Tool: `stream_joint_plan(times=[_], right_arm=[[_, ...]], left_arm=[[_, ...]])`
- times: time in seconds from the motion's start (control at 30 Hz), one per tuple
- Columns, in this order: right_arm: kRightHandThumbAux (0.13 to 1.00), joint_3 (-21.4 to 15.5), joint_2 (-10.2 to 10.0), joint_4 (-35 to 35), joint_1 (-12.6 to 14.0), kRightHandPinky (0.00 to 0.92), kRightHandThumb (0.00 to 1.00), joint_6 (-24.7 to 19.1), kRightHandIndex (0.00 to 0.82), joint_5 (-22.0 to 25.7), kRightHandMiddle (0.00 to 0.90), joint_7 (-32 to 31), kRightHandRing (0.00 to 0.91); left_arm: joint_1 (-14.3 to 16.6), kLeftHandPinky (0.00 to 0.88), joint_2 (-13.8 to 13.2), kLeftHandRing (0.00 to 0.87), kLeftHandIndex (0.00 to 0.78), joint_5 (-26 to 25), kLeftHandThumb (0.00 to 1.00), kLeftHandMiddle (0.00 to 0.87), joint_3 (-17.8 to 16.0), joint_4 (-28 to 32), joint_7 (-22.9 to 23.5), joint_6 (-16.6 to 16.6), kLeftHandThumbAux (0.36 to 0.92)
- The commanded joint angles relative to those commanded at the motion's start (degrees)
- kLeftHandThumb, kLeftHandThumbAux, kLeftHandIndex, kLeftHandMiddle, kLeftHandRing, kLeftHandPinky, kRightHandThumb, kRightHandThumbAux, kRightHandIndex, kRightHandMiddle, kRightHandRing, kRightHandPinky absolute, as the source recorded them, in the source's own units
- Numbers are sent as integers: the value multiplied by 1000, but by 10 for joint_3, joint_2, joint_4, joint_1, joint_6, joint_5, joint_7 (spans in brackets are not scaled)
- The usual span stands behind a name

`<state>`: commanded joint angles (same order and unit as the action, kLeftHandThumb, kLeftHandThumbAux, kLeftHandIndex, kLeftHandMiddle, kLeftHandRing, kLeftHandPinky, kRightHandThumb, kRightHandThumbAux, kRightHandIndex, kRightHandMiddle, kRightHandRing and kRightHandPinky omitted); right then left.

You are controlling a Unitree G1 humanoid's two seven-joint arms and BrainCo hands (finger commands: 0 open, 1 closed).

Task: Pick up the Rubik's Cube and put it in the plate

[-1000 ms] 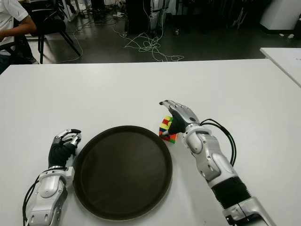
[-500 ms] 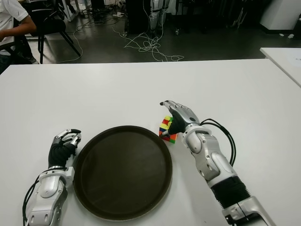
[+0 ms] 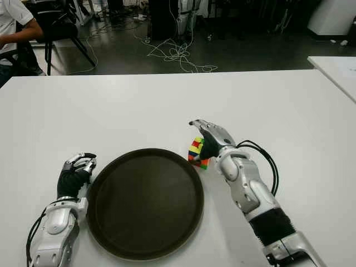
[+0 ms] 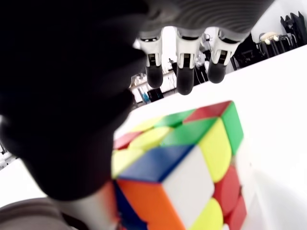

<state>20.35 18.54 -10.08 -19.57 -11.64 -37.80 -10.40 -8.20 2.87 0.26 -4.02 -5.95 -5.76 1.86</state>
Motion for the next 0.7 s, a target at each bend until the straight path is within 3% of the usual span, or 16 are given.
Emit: stream_joint_plan(times=[0.27,0.7], right_arm=[[944,-5,-4,3,0,236,0,-10,70,11,170,-12,197],[877,-1,-2,-2,-4,280,0,-21,36,7,187,-24,299]], left_arm=[[1,792,-1,807,444,1,709,795,0,1,-1,5,705],[1,793,-1,807,444,3,710,796,-1,2,-3,10,704]])
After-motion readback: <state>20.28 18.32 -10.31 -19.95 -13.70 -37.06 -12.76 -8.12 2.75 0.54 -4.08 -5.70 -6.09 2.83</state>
